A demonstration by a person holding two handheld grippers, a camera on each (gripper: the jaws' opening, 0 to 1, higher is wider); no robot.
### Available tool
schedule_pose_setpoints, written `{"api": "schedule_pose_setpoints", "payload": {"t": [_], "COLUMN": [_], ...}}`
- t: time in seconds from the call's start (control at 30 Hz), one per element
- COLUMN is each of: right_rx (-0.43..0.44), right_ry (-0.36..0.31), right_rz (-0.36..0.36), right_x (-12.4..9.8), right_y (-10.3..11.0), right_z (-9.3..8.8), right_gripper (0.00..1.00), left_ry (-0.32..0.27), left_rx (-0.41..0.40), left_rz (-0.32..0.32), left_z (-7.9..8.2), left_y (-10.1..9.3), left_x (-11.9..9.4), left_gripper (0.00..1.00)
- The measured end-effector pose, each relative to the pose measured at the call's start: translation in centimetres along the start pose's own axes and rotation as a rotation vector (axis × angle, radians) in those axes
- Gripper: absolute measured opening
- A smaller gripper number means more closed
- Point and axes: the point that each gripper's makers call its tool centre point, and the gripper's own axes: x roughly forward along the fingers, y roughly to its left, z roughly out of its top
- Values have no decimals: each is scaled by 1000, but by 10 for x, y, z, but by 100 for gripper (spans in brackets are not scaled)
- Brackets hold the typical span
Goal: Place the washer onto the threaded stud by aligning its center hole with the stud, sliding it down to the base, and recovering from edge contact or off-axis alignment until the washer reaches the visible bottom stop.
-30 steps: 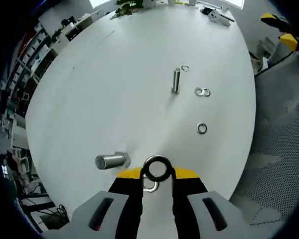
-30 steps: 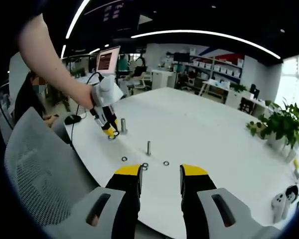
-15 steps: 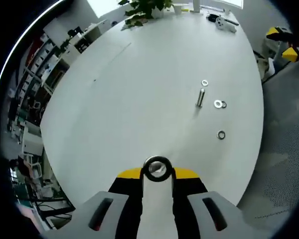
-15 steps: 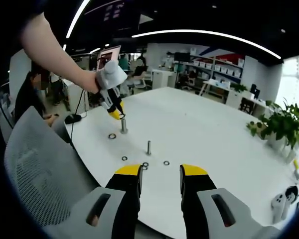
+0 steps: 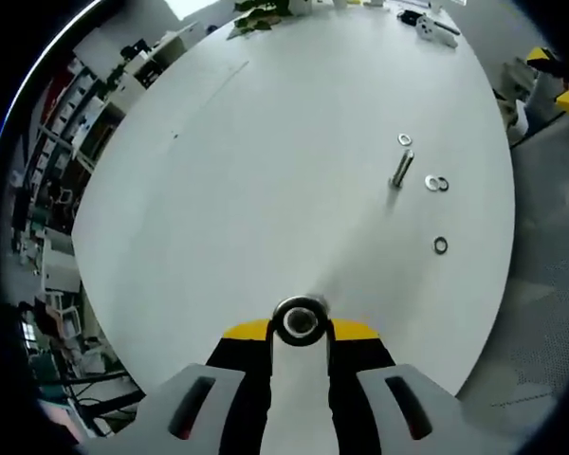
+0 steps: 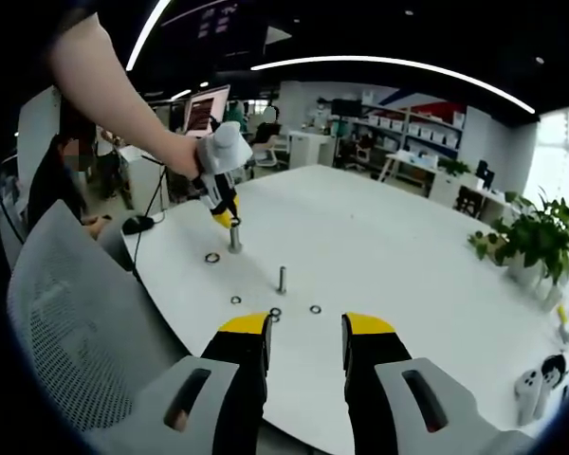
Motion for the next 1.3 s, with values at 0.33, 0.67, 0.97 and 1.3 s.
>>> {"api": "schedule_pose_setpoints", "payload": {"t": [0.33,0.67,0.97,1.3], "right_rx": [-3,-8,-13,-17], "right_ry": [7,21,35,41], "right_rz": [-1,-4,-7,-5], "right_x": [1,1,2,2], "right_y": [-1,-2,-2,-1], "right_z": [-1,-4,-7,-8], "right_gripper": [32,32,32,31], "left_ry": [27,50,65,57], "left_rx": [18,-9,-44,-62], "left_rz": [-23,-53,-80,-103], "left_z": [-3,-10,-9,-7], "left_y": [-5,-8,-19,-26], "left_x": [13,38,47,45], "left_gripper": [19,19,19,20]}}
